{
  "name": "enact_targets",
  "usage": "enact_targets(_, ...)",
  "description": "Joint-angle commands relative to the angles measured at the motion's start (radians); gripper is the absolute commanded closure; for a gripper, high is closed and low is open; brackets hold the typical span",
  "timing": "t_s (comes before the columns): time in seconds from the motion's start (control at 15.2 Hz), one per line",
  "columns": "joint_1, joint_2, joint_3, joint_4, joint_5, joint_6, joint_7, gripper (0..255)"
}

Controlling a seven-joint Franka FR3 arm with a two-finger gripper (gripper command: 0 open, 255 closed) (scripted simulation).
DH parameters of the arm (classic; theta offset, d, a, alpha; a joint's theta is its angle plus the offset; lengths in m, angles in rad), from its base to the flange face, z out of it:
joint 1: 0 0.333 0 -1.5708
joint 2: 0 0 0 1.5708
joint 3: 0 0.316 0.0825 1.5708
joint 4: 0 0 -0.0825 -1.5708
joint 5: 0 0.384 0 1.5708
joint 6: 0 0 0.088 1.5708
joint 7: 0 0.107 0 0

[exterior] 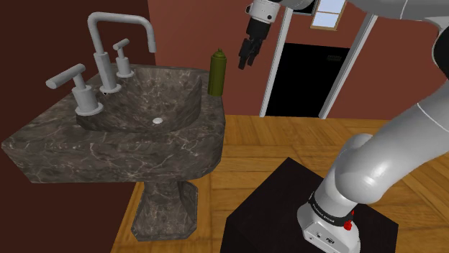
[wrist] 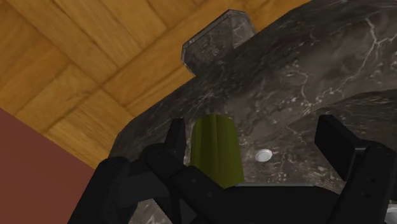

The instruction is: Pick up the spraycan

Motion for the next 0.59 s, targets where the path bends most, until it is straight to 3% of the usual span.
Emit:
enact_targets(0.0, 0.016, 0.081, -0.029, 0.092, 0.050, -0.002, -0.073, 0)
enact_targets(0.53, 0.012, 0.405, -0.108, 0.502, 0.291, -0.107, -0.333, 0)
